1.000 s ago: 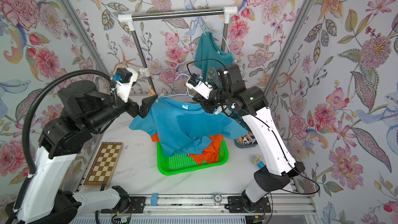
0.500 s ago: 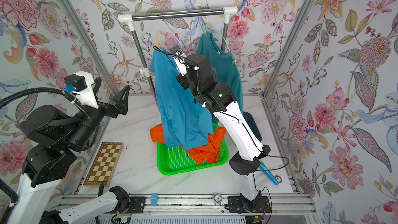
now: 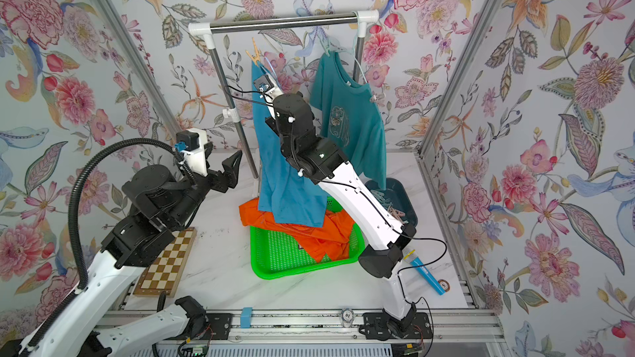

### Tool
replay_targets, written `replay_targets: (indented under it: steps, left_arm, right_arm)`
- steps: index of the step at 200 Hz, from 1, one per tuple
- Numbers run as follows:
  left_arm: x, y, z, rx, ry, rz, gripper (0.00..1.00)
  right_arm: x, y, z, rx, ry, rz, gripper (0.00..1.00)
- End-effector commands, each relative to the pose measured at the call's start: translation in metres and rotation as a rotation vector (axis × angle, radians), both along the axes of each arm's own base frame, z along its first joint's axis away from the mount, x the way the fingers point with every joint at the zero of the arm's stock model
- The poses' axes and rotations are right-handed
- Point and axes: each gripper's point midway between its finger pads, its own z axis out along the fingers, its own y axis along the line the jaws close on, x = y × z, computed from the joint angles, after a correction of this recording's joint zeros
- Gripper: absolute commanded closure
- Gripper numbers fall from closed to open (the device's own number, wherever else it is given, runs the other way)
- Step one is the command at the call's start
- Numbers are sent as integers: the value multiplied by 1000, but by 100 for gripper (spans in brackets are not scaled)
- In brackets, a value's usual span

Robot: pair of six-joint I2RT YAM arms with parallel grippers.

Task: Use clothespins to secure the t-shirt on both sides of the hanger
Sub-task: Hang the hanger on the clothesline.

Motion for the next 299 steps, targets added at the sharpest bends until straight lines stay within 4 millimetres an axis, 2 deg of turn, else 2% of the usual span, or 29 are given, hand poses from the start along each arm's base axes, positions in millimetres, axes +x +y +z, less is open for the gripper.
replay_targets:
  steps: [1, 36, 61, 72, 89, 120, 150, 152, 169, 190, 206, 220, 228, 253, 275, 299]
  left_arm:
    - [8, -9, 35, -88, -74, -34, 24]
    - [36, -34, 80, -147, -145, -89, 24]
    - [60, -58, 106, -181, -148, -146, 16]
    - [66, -68, 109, -196, -136, -174, 16]
    - [72, -71, 111, -212, -132, -172, 15]
    - [86, -75, 103, -213, -124, -150, 13]
    - [93, -91, 102, -232, -122, -203, 4]
    - [102, -97, 93, -223, -105, -204, 3]
    - [114, -109, 88, -230, -100, -228, 0]
    - [121, -126, 96, -273, -115, -299, 0]
    - [134, -132, 99, -311, -96, -329, 10]
    - [145, -134, 100, -382, -68, -384, 25]
    - [149, -134, 100, -430, -52, -428, 30]
    - [151, -134, 104, -525, -41, -508, 29]
    - [143, -140, 111, -577, -35, -582, 29]
    - [131, -146, 113, -640, -4, -671, 34]
  right_arm:
    - [-45, -33, 54, 162, -48, 88, 100]
    - [-86, -54, 51, 248, 39, 221, 100]
    - [-98, -65, 47, 265, 62, 243, 100]
    - [-94, -73, 49, 260, 52, 212, 100]
    - [-81, -85, 49, 246, 40, 155, 100]
    - [-44, -104, 49, 254, 28, 53, 100]
    - [-19, -91, 45, 252, 31, 61, 100]
    - [-18, -90, 45, 252, 32, 63, 100]
    - [-15, -82, 41, 254, 43, 84, 100]
    - [-16, -77, 36, 258, 61, 115, 100]
    - [-21, -74, 33, 265, 71, 146, 100]
    - [-27, -75, 34, 282, 68, 164, 100]
    - [-30, -77, 35, 287, 65, 173, 100]
    - [-36, -82, 37, 302, 63, 186, 100]
    - [-36, -83, 38, 306, 63, 186, 100]
    - [-33, -82, 35, 306, 70, 183, 100]
